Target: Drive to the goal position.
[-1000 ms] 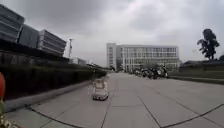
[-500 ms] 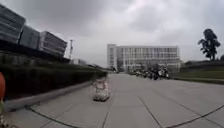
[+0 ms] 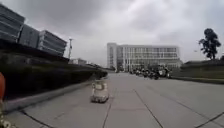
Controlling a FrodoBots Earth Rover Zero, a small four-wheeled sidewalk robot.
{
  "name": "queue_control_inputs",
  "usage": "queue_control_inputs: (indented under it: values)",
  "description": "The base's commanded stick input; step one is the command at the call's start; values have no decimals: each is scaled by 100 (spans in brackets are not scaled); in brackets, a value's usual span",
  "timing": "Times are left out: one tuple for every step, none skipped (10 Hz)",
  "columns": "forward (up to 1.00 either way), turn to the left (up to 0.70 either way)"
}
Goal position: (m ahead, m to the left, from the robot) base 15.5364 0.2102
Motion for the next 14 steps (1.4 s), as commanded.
queue_control_inputs:
  values:
    - [70, 0]
    - [70, 0]
    - [70, 0]
    - [70, 0]
    - [70, -5]
    - [70, -14]
    - [70, -23]
    - [70, -33]
    - [70, -35]
    - [70, -35]
    - [70, -35]
    - [70, -35]
    - [70, -35]
    - [70, -35]
